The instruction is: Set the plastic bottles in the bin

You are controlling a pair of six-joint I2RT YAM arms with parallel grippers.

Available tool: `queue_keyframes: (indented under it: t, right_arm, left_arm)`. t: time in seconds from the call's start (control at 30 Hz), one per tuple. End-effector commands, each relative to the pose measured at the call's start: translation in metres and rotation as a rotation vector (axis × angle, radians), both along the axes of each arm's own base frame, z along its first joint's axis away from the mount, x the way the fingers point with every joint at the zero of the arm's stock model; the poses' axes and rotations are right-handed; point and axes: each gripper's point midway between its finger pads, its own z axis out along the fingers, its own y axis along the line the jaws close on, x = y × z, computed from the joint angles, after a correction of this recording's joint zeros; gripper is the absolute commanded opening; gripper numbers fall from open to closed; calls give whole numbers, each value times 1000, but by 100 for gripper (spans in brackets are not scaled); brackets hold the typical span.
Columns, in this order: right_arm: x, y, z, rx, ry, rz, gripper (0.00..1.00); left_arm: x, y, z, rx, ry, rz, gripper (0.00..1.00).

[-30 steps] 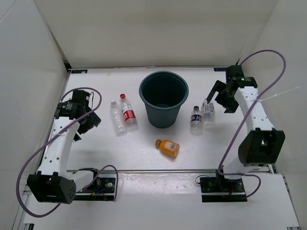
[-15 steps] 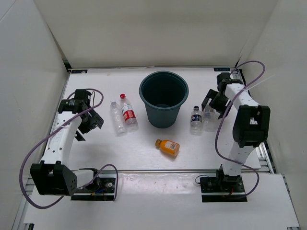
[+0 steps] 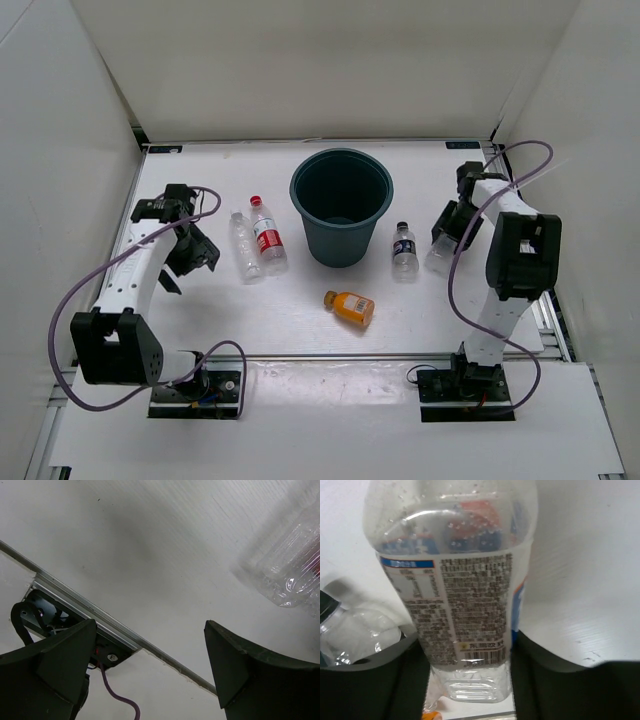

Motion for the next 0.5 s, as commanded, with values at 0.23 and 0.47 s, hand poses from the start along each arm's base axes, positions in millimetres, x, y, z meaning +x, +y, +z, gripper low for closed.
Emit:
queue_keyframes:
  t: [0.23, 0.47]
  right_arm:
    - [15, -2, 137, 23, -282, -94, 34]
    - [27, 86, 312, 190, -798, 70, 34]
  left_arm:
    - [32, -8, 26, -5, -117, -46, 100]
    - [42, -31, 19, -98, -150, -120, 100]
